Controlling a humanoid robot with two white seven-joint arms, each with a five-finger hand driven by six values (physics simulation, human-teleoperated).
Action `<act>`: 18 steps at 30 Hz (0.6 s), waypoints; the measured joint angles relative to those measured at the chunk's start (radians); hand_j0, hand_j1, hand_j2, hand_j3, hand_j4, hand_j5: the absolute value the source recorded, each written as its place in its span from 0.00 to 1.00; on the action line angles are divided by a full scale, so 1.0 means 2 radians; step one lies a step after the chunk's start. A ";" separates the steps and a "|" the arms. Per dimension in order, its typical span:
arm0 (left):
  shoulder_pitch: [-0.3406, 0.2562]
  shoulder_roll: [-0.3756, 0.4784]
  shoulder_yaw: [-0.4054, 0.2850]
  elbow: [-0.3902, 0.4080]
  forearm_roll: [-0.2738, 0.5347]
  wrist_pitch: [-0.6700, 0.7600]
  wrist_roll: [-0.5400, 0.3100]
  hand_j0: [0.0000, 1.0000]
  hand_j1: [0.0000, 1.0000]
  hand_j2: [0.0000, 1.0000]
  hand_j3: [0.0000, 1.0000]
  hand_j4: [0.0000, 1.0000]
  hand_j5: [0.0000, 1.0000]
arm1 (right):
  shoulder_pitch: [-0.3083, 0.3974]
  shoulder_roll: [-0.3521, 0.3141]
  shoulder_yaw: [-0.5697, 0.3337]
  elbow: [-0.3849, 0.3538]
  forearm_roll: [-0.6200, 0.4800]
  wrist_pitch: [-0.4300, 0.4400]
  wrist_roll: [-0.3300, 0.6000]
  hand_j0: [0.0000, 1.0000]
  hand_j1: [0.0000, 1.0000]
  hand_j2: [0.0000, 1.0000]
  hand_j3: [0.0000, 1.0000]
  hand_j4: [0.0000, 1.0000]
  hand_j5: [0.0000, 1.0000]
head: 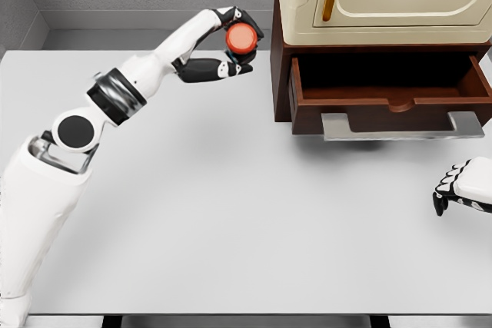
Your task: Put the switch into the drawer with left arm, and close the drawer with right arm
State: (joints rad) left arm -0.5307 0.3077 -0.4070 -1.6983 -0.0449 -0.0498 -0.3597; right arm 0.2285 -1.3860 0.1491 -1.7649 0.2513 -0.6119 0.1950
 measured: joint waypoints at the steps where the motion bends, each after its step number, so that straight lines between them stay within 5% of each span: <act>1: 0.000 -0.006 -0.001 -0.002 -0.014 0.002 0.000 0.40 0.40 0.40 0.40 0.40 0.40 | 0.000 0.000 0.000 0.000 0.000 0.000 0.000 0.37 0.37 0.37 0.37 0.37 0.37; 18: -0.012 -0.054 -0.036 -0.023 -0.168 0.006 0.000 0.36 0.36 0.36 0.36 0.36 0.36 | 0.000 0.000 0.000 0.001 0.000 0.000 0.000 0.37 0.37 0.37 0.37 0.37 0.37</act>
State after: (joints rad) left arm -0.5538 0.1995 -0.4791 -1.7451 -0.3811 -0.0376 -0.3598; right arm 0.2285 -1.3860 0.1491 -1.7639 0.2513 -0.6119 0.1948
